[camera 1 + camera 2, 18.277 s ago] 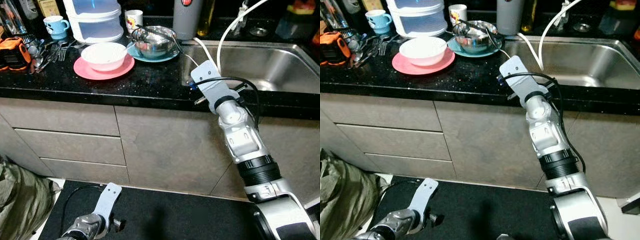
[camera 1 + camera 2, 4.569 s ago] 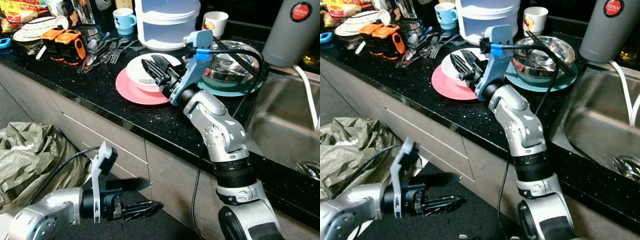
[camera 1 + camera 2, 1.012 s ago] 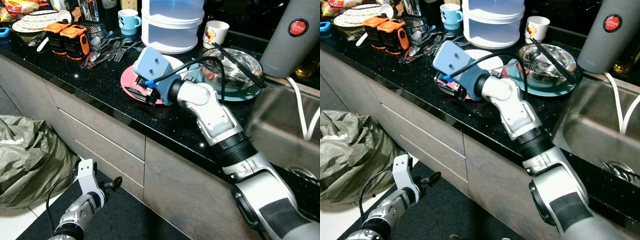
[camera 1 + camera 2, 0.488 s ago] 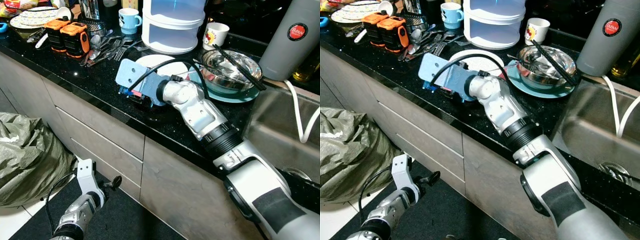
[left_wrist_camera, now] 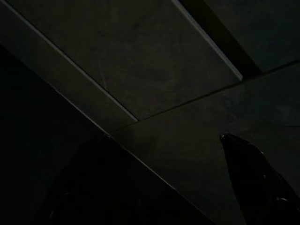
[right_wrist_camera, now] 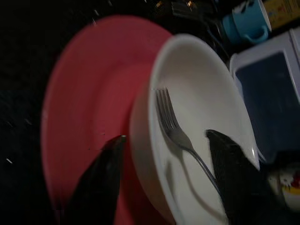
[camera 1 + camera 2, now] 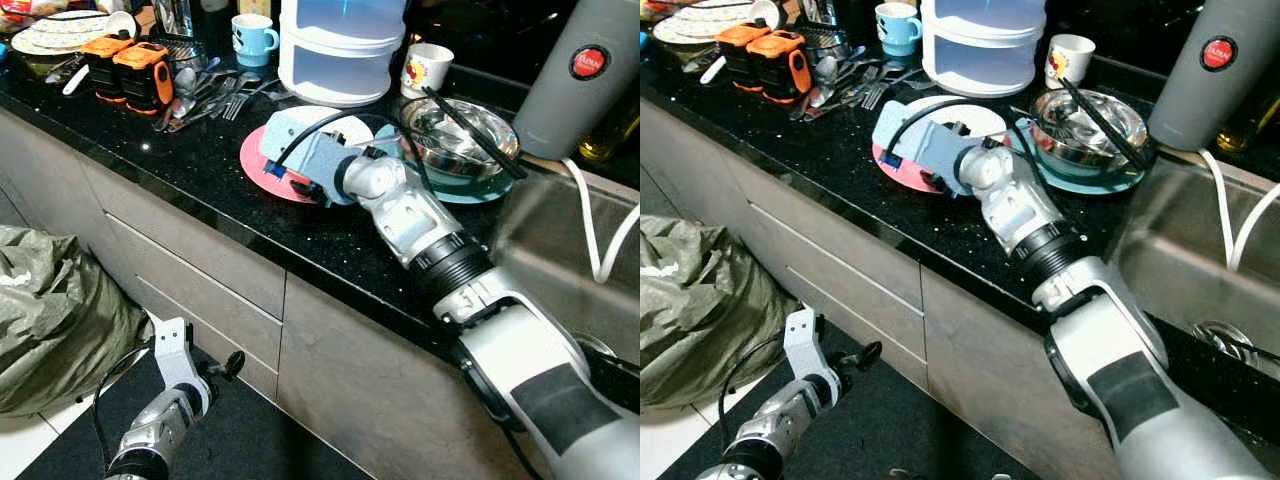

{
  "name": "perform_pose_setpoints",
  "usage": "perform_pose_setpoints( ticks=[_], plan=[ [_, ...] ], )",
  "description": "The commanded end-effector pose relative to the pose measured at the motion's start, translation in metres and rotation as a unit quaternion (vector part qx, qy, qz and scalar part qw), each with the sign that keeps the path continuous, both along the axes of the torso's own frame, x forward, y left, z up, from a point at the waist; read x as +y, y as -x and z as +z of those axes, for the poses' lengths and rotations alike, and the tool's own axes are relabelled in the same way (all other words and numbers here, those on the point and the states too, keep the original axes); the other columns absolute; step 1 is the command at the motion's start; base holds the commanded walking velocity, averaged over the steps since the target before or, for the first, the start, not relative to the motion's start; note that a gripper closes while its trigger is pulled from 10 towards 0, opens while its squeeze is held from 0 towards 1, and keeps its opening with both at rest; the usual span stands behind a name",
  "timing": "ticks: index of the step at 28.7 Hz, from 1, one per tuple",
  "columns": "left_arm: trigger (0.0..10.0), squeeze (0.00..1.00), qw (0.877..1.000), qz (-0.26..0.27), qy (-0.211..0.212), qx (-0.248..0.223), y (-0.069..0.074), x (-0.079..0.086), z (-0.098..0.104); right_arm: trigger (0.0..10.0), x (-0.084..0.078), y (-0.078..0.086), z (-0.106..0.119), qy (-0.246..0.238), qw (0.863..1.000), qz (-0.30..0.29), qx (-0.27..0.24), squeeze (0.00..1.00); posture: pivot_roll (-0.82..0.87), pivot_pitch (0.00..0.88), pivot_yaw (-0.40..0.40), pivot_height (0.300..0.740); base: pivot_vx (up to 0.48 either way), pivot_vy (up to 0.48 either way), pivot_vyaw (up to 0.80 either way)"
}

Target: Kitchen organization

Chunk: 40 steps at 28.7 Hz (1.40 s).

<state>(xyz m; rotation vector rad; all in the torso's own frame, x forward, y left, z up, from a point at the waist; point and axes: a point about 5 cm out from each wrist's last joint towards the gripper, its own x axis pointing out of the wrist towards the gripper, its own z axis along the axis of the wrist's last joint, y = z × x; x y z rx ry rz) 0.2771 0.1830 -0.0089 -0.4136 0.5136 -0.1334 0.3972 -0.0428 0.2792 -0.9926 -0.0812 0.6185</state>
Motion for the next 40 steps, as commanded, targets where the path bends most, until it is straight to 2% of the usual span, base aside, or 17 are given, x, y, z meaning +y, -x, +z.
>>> perform_pose_setpoints(
  ticks=[1, 9, 18, 21, 25, 28, 29, 30, 34, 40],
  plan=[
    [10.0, 0.00, 1.000, -0.005, 0.004, 0.009, 0.006, -0.004, -0.006, 0.0, 0.000, 0.000, 0.007, 0.006, 1.000, -0.001, -0.005, 0.00, 0.01, 0.139, -0.068, 0.740, 0.000, 0.000, 0.00],
    [10.0, 0.00, 1.000, -0.007, 0.004, 0.009, 0.006, -0.004, -0.005, 0.0, 0.000, 0.001, 0.009, 0.024, 1.000, 0.006, -0.007, 0.00, 0.02, 0.138, -0.067, 0.740, 0.000, 0.000, 0.00],
    [10.0, 0.00, 1.000, -0.008, 0.003, 0.009, 0.005, -0.002, -0.005, 0.0, 0.008, 0.009, 0.011, 0.039, 0.998, 0.058, -0.005, 0.00, 0.02, 0.135, -0.062, 0.740, 0.000, 0.000, 0.00],
    [10.0, 0.00, 1.000, -0.009, 0.003, 0.009, 0.005, -0.003, -0.005, 0.0, 0.022, 0.020, 0.016, -0.013, 0.992, 0.127, 0.008, 0.00, 0.02, 0.134, -0.059, 0.740, 0.000, 0.000, 0.00],
    [10.0, 0.00, 1.000, -0.009, 0.003, 0.009, 0.005, -0.002, -0.005, 0.0, 0.028, 0.026, 0.020, -0.051, 0.985, 0.161, 0.022, 0.00, 0.02, 0.135, -0.058, 0.740, 0.000, 0.000, 0.00],
    [10.0, 0.00, 1.000, -0.010, 0.003, 0.009, 0.005, -0.003, -0.005, 0.0, 0.039, 0.038, 0.028, -0.110, 0.968, 0.222, 0.044, 0.00, 0.02, 0.134, -0.058, 0.740, 0.000, 0.000, 0.00],
    [10.0, 0.00, 1.000, -0.010, 0.003, 0.009, 0.005, -0.003, -0.005, 0.0, 0.039, 0.038, 0.028, -0.110, 0.968, 0.222, 0.044, 0.00, 0.02, 0.134, -0.058, 0.740, 0.000, 0.000, 0.00],
    [10.0, 0.00, 1.000, -0.011, 0.004, 0.009, 0.005, -0.004, -0.005, 0.0, 0.043, 0.043, 0.029, -0.135, 0.959, 0.244, 0.051, 0.00, 0.02, 0.133, -0.058, 0.740, 0.000, 0.000, 0.00],
    [10.0, 0.00, 1.000, -0.014, 0.006, 0.009, 0.005, -0.006, -0.005, 0.0, 0.049, 0.046, 0.026, -0.146, 0.954, 0.257, 0.043, 0.00, 0.02, 0.133, -0.058, 0.740, 0.000, 0.000, 0.00],
    [10.0, 0.00, 1.000, -0.017, 0.008, 0.009, 0.006, -0.009, -0.006, 0.0, 0.057, 0.047, 0.018, -0.195, 0.944, 0.262, 0.056, 0.00, 0.02, 0.135, -0.063, 0.740, 0.000, 0.000, 0.00]
  ],
)
